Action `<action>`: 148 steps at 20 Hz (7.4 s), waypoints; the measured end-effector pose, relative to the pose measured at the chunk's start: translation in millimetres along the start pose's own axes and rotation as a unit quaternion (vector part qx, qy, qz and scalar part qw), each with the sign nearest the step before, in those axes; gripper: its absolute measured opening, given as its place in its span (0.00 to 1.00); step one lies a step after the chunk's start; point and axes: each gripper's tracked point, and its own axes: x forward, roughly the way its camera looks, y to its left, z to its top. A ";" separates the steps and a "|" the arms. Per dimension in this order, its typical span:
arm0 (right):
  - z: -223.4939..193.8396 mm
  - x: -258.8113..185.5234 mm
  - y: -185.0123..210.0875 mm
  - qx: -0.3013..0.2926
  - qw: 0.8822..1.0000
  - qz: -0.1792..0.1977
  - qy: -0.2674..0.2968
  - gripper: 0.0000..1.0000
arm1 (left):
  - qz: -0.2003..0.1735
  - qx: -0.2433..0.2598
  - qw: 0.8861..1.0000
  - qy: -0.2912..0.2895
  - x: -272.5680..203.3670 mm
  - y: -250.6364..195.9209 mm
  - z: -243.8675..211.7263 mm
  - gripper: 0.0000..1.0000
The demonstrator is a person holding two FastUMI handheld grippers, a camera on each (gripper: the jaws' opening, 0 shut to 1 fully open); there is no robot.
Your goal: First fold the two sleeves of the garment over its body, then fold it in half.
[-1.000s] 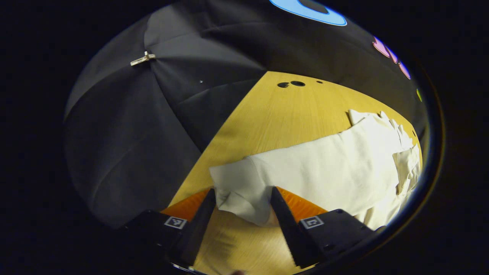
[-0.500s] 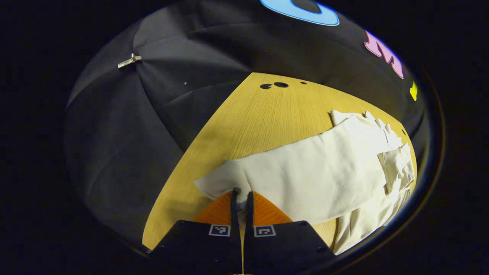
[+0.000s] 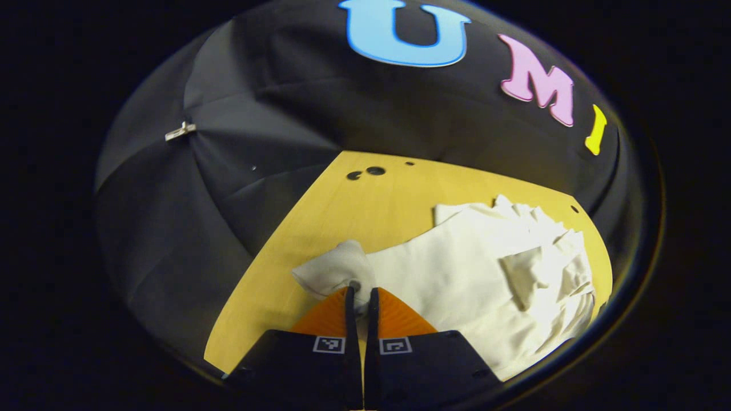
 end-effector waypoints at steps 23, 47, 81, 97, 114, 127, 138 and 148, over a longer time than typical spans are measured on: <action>-6.3 -18.1 -101.7 0.033 0.999 -0.032 0.024 0.80 | -0.172 0.134 0.976 0.028 -5.5 -338.6 -39.3 0.07; -36.6 -17.4 -78.6 0.030 0.998 -0.042 0.037 0.80 | -0.164 0.201 0.965 0.042 -14.9 -341.1 -74.8 0.70; -130.0 44.4 -78.4 -0.173 0.959 -0.154 0.166 0.77 | -0.051 0.083 0.976 0.196 -69.9 -111.1 -182.7 0.82; -88.5 35.7 -20.6 -0.130 0.986 -0.077 0.075 0.07 | -0.104 0.074 0.982 0.138 -87.1 -136.7 -136.4 0.06; 69.6 75.9 39.4 -0.066 0.995 -0.026 -0.065 0.06 | -0.133 0.046 0.990 0.032 -43.4 -170.6 15.7 0.06; 90.0 185.9 -8.1 -0.044 0.995 -0.085 -0.026 0.06 | -0.075 0.018 0.994 0.081 84.5 -167.4 21.0 0.06; 44.9 227.5 -39.9 0.023 0.990 -0.124 0.060 0.12 | -0.047 0.088 0.988 0.120 120.6 -176.9 -5.8 0.06; 80.1 173.0 -44.5 0.030 0.990 -0.140 -0.009 0.43 | -0.056 0.117 0.987 0.098 94.8 -176.9 3.2 0.09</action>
